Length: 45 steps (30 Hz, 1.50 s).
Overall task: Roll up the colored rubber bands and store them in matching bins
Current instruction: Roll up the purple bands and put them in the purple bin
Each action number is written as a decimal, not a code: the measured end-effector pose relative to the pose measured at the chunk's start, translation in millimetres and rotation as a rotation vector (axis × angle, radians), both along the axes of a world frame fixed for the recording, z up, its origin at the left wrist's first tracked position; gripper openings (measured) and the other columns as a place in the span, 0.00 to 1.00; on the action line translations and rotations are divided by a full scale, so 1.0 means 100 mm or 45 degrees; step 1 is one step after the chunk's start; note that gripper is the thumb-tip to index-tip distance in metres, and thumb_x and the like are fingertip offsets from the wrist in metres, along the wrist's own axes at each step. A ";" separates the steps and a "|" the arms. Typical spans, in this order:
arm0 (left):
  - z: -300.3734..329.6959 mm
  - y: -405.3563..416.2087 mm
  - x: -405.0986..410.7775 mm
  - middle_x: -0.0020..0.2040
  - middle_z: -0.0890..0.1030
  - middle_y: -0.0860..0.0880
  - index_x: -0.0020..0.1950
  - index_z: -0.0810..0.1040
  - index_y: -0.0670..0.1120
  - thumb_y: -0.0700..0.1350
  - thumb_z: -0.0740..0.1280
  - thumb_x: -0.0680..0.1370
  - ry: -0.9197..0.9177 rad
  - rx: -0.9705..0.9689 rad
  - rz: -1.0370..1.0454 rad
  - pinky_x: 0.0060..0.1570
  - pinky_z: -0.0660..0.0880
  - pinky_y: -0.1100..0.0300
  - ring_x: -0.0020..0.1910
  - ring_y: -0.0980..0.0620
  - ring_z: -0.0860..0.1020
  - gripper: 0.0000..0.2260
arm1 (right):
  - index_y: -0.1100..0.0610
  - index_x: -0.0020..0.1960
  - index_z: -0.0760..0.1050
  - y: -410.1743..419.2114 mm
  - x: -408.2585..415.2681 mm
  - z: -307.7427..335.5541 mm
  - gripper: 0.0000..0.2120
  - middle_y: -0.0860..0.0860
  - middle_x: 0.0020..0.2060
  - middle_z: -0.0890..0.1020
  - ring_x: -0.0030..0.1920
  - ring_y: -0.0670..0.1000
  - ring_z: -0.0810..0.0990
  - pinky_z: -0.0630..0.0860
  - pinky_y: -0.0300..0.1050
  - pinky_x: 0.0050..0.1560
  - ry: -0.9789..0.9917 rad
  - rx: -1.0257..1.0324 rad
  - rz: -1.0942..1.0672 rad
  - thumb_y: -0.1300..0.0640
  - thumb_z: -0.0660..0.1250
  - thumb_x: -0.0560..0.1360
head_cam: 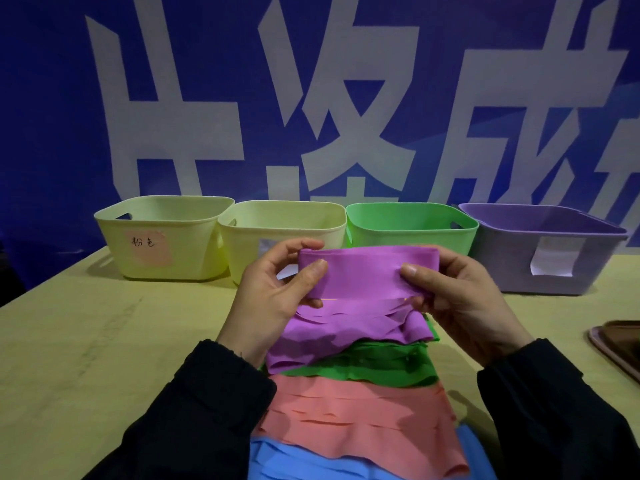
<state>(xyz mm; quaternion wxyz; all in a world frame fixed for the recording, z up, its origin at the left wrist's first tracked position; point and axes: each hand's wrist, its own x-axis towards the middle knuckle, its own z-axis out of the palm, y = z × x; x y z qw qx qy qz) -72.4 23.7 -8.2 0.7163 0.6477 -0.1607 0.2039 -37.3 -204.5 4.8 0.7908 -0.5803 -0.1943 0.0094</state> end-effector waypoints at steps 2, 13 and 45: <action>0.01 0.00 0.01 0.44 0.80 0.53 0.58 0.80 0.50 0.45 0.72 0.72 0.009 -0.036 0.020 0.35 0.82 0.58 0.39 0.57 0.79 0.15 | 0.65 0.50 0.81 -0.01 0.01 0.00 0.13 0.55 0.36 0.82 0.28 0.47 0.77 0.75 0.36 0.27 -0.036 -0.005 -0.038 0.62 0.73 0.66; -0.04 -0.04 0.00 0.50 0.82 0.52 0.56 0.83 0.57 0.44 0.69 0.79 -0.032 -0.003 -0.036 0.41 0.80 0.58 0.49 0.53 0.79 0.09 | 0.60 0.49 0.84 0.05 0.02 -0.09 0.08 0.55 0.37 0.85 0.31 0.49 0.82 0.78 0.39 0.31 -0.190 -0.118 -0.224 0.61 0.73 0.71; -0.11 -0.20 0.02 0.46 0.83 0.51 0.57 0.76 0.48 0.37 0.72 0.76 0.050 0.036 0.017 0.37 0.79 0.63 0.40 0.57 0.81 0.13 | 0.63 0.48 0.81 0.24 0.03 -0.24 0.04 0.51 0.32 0.84 0.30 0.46 0.80 0.76 0.36 0.29 -0.163 -0.181 -0.089 0.63 0.71 0.74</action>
